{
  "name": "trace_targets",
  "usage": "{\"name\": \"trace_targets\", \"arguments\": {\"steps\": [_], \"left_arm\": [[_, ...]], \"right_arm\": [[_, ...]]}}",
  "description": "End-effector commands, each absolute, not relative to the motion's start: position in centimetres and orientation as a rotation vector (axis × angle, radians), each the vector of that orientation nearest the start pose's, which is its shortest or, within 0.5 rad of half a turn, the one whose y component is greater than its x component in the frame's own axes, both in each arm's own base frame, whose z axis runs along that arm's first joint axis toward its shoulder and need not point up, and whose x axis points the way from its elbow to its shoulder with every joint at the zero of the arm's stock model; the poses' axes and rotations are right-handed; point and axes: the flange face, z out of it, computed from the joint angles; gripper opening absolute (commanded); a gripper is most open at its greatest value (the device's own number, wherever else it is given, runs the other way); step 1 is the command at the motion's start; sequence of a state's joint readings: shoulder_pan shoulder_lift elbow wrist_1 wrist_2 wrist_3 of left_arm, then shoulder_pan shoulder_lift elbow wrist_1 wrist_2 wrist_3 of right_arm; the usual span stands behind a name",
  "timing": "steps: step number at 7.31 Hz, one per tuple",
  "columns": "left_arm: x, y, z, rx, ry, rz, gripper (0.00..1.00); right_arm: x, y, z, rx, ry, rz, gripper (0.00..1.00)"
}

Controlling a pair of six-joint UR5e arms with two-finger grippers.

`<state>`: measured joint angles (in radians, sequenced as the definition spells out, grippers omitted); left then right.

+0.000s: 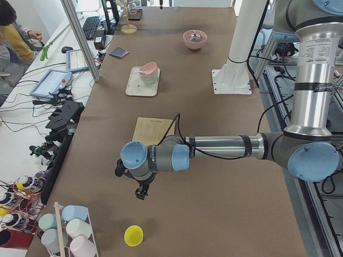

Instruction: Stack pink bowl on green and place spoon

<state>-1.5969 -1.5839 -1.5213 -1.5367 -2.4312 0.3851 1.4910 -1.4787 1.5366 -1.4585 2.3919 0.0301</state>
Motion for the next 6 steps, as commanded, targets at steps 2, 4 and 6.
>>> {"name": "trace_targets", "arguments": {"steps": [2, 4, 6], "left_arm": [[-7.2, -49.3, 66.9, 0.119, 0.852, 0.296, 0.98], [-7.4, -47.6, 65.0, 0.154, 0.843, 0.309, 0.98], [-7.4, -47.5, 65.2, 0.154, 0.843, 0.308, 0.98]], "right_arm": [[2.2, -52.9, 61.1, 0.116, -0.844, -0.107, 1.0], [2.3, -51.4, 61.8, 0.111, -0.858, -0.106, 1.0], [2.3, -51.7, 61.6, 0.119, -0.849, -0.108, 1.0]]}}
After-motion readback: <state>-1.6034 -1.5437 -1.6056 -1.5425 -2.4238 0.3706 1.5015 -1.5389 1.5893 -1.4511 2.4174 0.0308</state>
